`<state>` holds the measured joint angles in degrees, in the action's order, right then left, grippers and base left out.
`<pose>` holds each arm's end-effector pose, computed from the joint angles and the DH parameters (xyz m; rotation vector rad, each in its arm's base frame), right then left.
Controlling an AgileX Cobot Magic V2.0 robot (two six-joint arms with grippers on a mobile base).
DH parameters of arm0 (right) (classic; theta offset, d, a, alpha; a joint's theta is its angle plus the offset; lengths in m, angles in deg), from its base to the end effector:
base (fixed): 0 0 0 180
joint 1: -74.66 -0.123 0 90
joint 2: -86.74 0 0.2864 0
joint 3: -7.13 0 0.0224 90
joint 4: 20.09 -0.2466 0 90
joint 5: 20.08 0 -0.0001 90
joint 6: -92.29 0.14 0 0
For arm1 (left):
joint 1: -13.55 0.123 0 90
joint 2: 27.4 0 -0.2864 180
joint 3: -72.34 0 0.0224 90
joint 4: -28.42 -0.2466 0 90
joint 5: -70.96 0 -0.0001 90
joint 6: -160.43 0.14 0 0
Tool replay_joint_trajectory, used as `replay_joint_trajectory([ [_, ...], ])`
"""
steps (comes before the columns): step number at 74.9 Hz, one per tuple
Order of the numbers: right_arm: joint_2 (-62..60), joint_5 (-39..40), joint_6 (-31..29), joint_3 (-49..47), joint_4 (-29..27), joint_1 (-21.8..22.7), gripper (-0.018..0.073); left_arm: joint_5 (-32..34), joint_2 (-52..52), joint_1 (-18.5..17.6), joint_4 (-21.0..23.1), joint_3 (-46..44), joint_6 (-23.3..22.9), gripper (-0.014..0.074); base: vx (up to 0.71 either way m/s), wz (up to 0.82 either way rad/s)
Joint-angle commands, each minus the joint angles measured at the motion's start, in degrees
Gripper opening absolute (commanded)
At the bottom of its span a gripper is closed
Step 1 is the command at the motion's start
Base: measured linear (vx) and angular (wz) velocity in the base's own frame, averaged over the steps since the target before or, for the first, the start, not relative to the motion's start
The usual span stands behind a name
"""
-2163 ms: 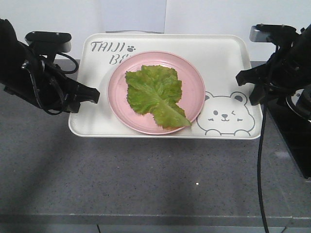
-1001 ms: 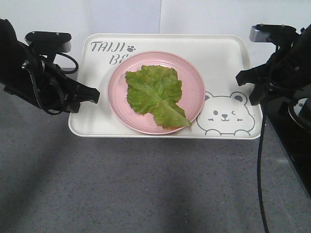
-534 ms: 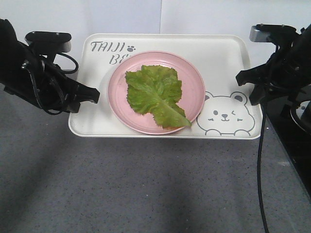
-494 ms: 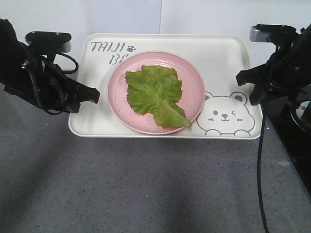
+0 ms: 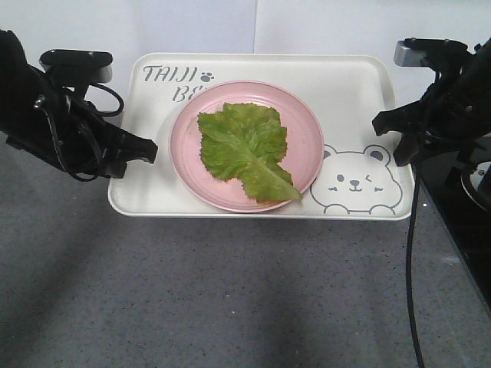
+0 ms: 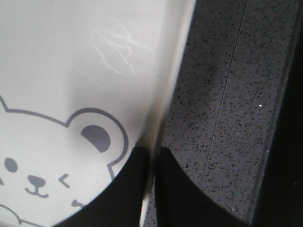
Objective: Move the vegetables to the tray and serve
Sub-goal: 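Hold the tray above the countertop with both grippers as the base settles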
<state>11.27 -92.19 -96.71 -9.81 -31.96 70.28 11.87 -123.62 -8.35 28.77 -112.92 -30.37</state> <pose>0.3625 0.0553 0.3045 -0.2833 2.7535 0.2694 0.3224 -0.1304 0.3046 0.2525 2.6220 -0.2060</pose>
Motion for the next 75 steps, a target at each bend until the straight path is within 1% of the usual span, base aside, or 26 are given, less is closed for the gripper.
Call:
replay_joint_trajectory([
  [1,-2.8,1.8,-1.5,-1.5,-5.5,-0.6,-0.0006,5.3,2.6,-1.1,4.6,-1.7,1.5,-0.0006,0.01,0.01],
  [75,-2.8,1.8,-1.5,-1.5,-5.5,-0.6,-0.0006,5.3,2.6,-1.1,4.6,-1.7,1.5,-0.0006,0.00,0.00],
])
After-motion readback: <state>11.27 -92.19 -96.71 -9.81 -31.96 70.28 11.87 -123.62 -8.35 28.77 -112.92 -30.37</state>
